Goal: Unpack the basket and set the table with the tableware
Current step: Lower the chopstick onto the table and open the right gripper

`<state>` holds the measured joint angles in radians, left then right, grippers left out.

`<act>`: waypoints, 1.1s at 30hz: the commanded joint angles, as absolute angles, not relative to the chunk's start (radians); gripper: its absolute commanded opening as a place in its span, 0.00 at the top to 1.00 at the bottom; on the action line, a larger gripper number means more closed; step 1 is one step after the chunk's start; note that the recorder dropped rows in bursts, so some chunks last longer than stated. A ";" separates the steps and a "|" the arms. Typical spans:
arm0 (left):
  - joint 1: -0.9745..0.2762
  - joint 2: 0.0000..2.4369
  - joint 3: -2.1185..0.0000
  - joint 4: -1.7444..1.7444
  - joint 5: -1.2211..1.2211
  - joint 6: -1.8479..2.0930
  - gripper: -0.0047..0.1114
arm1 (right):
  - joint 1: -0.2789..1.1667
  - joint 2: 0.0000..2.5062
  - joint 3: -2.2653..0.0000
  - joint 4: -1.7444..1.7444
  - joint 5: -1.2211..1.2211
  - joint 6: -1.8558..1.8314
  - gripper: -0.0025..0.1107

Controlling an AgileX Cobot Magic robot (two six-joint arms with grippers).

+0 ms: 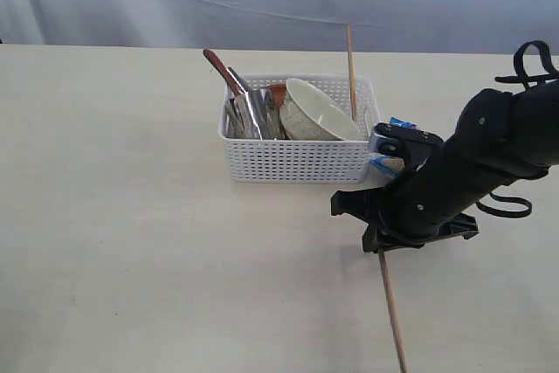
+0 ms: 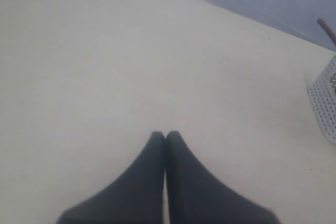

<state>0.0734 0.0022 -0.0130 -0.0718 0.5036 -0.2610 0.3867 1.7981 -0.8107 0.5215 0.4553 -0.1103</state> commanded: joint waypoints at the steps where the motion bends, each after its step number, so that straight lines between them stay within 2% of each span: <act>1: 0.066 0.000 -0.007 -0.075 0.498 -0.263 0.96 | 0.388 1.799 -0.812 0.517 0.447 -0.121 0.98; 11: 0.066 0.000 -0.007 -0.075 0.498 -0.263 0.96 | 0.388 1.799 -0.812 0.517 0.447 -0.121 0.97; 13: 0.066 0.000 -0.007 -0.075 0.498 -0.263 0.96 | 0.388 1.799 -0.812 0.517 0.447 -0.121 0.89; 17: 0.066 0.000 -0.007 -0.075 0.498 -0.263 0.96 | 0.388 1.799 -0.812 0.517 0.447 -0.121 0.63; 19: 0.066 0.000 -0.007 -0.075 0.498 -0.263 0.96 | 0.388 1.799 -0.812 0.517 0.447 -0.116 0.54; 28: 0.066 0.000 -0.007 -0.075 0.498 -0.263 0.96 | 0.388 1.797 -0.812 0.517 0.428 -0.099 0.53; 33: 0.066 0.000 -0.007 -0.075 0.498 -0.263 0.96 | 0.388 1.744 -0.850 0.515 0.534 -0.159 0.53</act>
